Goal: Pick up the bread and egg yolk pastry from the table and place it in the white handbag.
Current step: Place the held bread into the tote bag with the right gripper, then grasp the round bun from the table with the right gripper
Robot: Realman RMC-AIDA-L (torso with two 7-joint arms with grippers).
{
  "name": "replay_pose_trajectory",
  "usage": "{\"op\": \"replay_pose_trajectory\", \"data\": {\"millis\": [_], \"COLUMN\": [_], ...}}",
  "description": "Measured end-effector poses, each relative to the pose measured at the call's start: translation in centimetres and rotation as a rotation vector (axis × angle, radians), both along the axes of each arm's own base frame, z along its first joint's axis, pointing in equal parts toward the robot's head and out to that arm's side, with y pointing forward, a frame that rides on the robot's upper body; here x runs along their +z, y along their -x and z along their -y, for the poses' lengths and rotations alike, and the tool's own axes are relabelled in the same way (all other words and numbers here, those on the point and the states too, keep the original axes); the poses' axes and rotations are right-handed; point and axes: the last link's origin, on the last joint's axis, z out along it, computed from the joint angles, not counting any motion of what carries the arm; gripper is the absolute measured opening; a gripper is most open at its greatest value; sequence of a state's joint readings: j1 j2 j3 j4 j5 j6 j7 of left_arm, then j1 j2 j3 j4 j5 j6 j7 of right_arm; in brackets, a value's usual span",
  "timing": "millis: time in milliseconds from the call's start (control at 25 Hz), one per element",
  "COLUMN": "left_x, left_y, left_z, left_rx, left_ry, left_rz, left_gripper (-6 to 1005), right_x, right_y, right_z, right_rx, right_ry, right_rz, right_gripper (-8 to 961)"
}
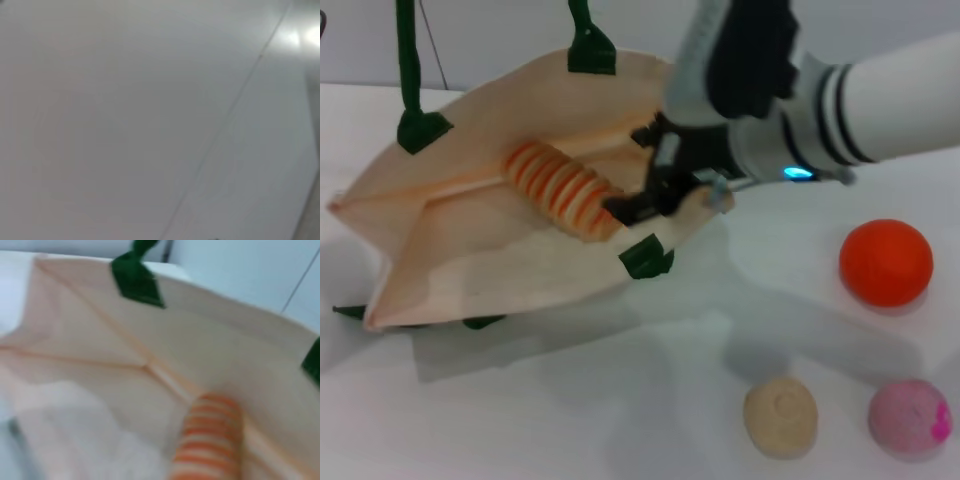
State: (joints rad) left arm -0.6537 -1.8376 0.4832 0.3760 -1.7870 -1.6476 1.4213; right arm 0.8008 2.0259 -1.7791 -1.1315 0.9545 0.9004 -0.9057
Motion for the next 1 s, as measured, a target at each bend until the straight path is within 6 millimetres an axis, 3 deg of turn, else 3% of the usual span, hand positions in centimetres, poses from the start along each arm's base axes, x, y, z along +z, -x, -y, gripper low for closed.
{"op": "replay_pose_trajectory", "data": {"millis": [440,640,1000], "left_x": [0.0,0.1,0.4], "left_y": [1.5,2.4,3.1], "left_z": [-0.3,-0.2,0.1], "left_rx": [0.086,0.126,0.149], "left_ry": [-0.01,-0.015,-0.024], "left_rz": [-0.029,-0.036,-0.032], "left_gripper": [114,114,115], "right_x": [3.2,3.7,3.6], "right_y": [-7.0,-10.2,-12.0], "right_z": [3.0,4.5,6.2], "right_rx": [-0.164,-0.248,-0.293], "right_ry": [0.227,0.297,0.392], "right_rz": [0.093,0.169,0.228], "right_gripper": [909,910,910]}}
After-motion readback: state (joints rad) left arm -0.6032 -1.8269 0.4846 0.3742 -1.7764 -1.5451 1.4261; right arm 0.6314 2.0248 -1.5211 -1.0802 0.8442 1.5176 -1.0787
